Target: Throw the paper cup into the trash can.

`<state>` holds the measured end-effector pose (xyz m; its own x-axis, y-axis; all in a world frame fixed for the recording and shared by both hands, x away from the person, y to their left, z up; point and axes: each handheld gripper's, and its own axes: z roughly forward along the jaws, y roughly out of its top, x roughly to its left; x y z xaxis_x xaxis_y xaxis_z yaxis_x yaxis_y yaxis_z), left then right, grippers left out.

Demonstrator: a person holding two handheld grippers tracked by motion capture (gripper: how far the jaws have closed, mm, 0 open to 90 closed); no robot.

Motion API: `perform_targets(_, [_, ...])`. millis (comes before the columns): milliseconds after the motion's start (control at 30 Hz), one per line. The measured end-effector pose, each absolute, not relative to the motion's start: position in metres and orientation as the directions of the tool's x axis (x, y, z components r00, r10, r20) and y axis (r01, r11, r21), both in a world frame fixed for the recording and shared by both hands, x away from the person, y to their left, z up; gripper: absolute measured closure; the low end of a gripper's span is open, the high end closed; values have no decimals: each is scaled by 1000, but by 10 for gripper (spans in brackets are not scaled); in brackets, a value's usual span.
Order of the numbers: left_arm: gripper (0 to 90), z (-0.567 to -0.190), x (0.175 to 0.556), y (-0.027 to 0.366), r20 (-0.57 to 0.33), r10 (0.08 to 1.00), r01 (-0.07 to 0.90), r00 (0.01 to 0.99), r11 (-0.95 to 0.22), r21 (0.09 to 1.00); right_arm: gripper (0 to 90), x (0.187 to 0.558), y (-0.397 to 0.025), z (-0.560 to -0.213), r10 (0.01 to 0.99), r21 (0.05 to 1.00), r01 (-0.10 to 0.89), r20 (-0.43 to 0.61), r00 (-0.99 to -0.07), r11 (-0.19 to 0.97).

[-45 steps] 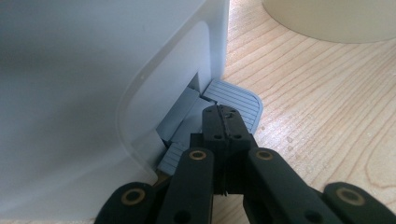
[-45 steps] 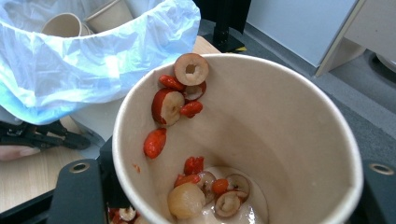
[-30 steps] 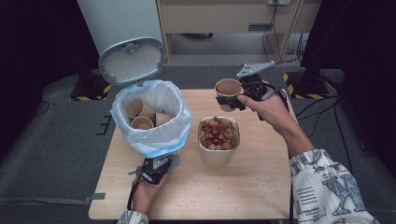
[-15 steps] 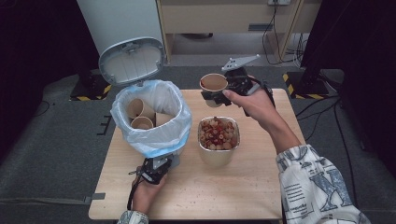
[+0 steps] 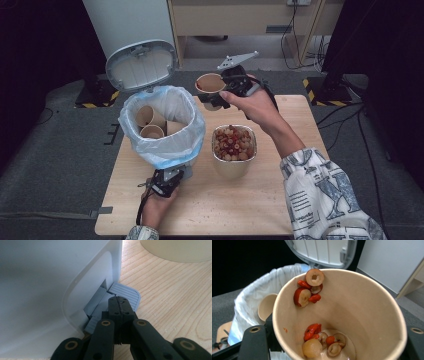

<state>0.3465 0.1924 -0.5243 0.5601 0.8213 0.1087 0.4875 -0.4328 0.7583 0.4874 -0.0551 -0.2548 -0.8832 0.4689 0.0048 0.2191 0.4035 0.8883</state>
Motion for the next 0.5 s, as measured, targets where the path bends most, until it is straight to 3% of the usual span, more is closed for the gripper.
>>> perform_targets(500, [896,-524,346,192,111,822,487,559,-434,758,285,491,-22,-252,453,896,213,15,-891,389])
